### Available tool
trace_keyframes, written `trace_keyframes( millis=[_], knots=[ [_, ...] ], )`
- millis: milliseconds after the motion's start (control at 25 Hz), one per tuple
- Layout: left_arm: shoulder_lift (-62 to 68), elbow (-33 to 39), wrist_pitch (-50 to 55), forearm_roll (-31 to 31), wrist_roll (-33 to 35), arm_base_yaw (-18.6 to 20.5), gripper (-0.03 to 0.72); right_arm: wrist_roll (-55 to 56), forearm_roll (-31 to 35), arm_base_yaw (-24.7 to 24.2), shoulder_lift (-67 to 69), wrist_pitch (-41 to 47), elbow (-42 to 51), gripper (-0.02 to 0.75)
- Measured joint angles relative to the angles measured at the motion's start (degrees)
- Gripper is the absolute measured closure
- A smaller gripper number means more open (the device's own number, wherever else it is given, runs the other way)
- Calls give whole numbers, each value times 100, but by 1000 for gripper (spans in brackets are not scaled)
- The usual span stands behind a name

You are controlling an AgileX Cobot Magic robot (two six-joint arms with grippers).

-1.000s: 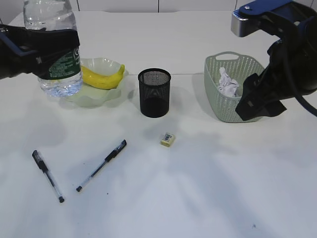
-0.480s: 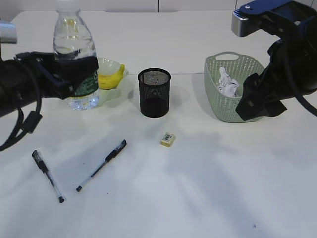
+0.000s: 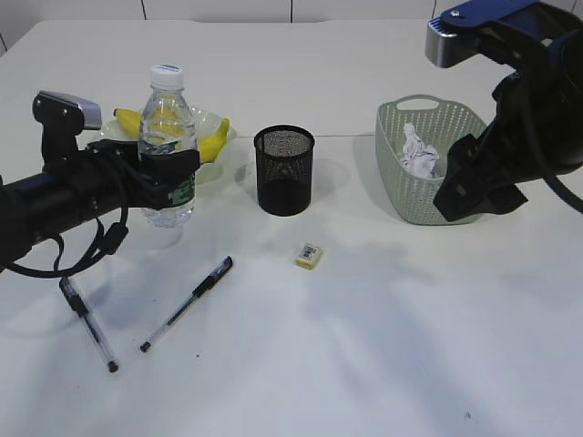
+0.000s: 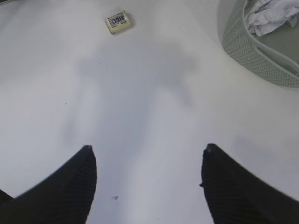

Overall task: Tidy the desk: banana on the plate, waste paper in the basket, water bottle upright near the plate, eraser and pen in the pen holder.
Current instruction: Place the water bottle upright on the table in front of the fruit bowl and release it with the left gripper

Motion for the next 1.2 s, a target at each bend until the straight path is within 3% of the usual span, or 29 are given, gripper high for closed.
trace_keyframes(
  millis=[520, 1200],
  knots=[
    [1101, -849, 0, -10, 12, 0, 288, 0, 0, 0, 0, 0, 0, 211],
    [1542, -933, -357, -142, 12, 0, 289, 0, -9, 0, 248, -23, -9, 211]
  ],
)
